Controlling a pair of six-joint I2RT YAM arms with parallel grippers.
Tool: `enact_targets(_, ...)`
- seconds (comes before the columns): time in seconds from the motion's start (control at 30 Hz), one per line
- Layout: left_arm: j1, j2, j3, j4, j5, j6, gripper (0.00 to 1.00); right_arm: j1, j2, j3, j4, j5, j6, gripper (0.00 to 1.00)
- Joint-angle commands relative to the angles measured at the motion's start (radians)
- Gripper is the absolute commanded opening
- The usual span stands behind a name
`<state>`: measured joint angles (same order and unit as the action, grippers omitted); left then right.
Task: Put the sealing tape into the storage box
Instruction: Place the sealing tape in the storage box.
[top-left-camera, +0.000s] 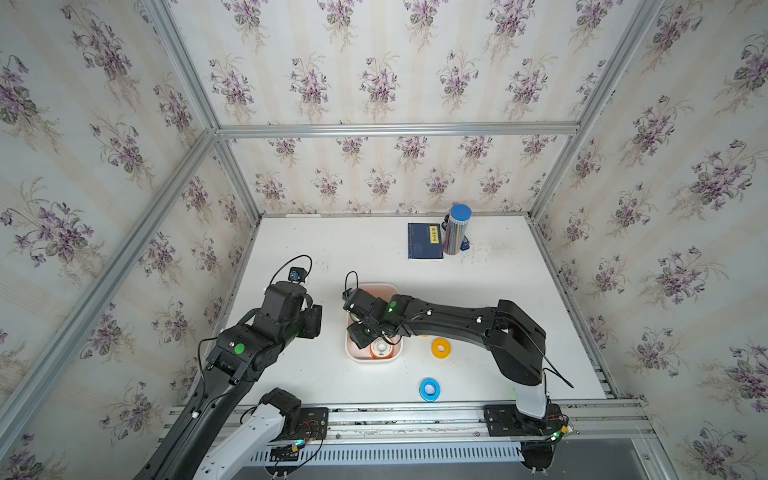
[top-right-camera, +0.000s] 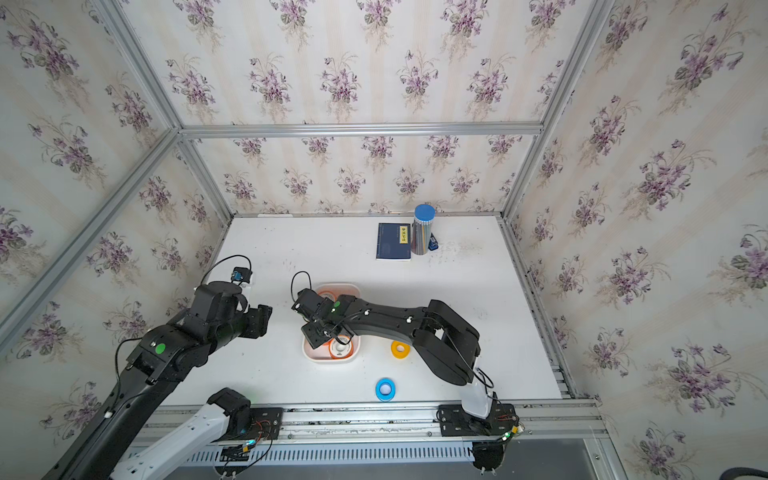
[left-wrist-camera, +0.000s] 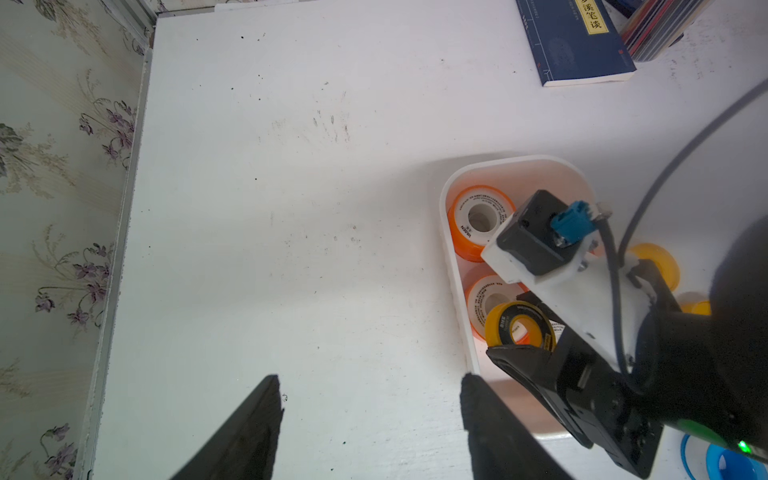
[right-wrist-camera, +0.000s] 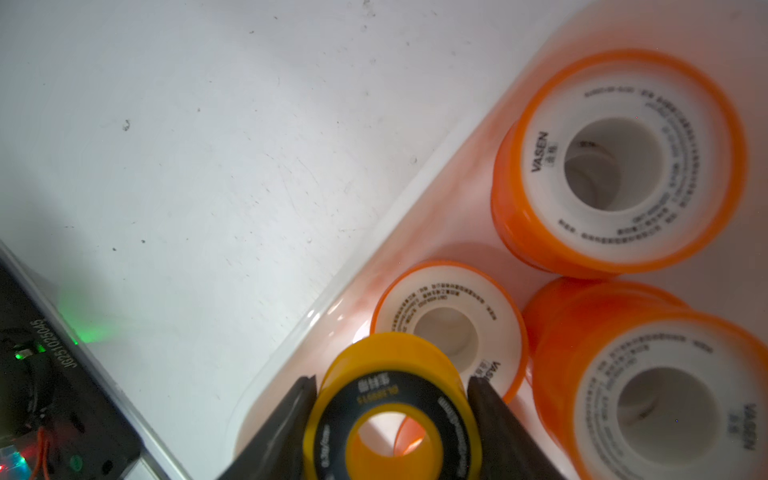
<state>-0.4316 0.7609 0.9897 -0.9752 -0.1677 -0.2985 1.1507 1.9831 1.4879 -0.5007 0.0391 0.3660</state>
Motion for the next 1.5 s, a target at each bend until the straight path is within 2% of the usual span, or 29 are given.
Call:
enact_targets(0.0, 0.001, 0.002, 0.000, 0.014, 0.012, -0.005, 0.68, -0.001, 0.017, 0.012, -0.033, 0.061, -0.012, 0.48)
enact_targets(0.7, 0.001, 0.024, -0.004, 0.018, 0.049, 0.001, 0.74, 0.000, 0.078, 0.063, -0.051, 0.113, -0.027, 0.56)
enact_targets(1.1, 0.001, 0.026, -0.005, 0.021, 0.054, 0.005, 0.77, 0.000, 0.094, 0.093, -0.079, 0.137, -0.026, 0.66)
enact_targets(1.47, 0.001, 0.026, -0.006, 0.020, 0.056, 0.005, 0.77, 0.001, 0.060, 0.080, -0.079, 0.145, -0.021, 0.65)
